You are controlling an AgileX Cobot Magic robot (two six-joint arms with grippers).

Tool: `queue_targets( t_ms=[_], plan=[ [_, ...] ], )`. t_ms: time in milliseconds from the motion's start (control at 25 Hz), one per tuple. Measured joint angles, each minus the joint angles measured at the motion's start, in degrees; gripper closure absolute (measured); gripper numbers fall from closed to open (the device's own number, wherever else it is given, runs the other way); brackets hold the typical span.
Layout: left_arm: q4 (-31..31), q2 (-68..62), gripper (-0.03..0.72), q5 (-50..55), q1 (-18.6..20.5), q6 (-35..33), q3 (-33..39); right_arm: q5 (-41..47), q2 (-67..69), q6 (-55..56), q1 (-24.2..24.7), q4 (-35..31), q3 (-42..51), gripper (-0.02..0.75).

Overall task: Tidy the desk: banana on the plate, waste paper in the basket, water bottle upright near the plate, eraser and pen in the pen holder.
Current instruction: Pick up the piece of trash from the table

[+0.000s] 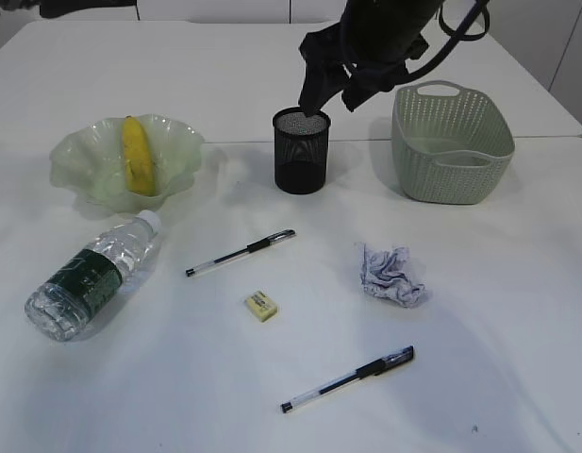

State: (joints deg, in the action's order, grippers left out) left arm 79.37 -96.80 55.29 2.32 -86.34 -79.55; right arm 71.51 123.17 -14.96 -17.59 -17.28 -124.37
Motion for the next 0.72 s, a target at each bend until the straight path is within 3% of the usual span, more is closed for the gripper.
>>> queue_targets(
  t_ms=[400,720],
  plan=[
    [-1.91,6.73,0.309,-4.03,0.10,1.80,0.00,0.00,1.03,2.10,0.00,2.67,0.00,0.234],
    [-3.76,9.07,0.309,-4.03,0.10,4.25,0.00,0.00,2.02,6.51,0.00,8.84,4.05,0.234]
  ],
)
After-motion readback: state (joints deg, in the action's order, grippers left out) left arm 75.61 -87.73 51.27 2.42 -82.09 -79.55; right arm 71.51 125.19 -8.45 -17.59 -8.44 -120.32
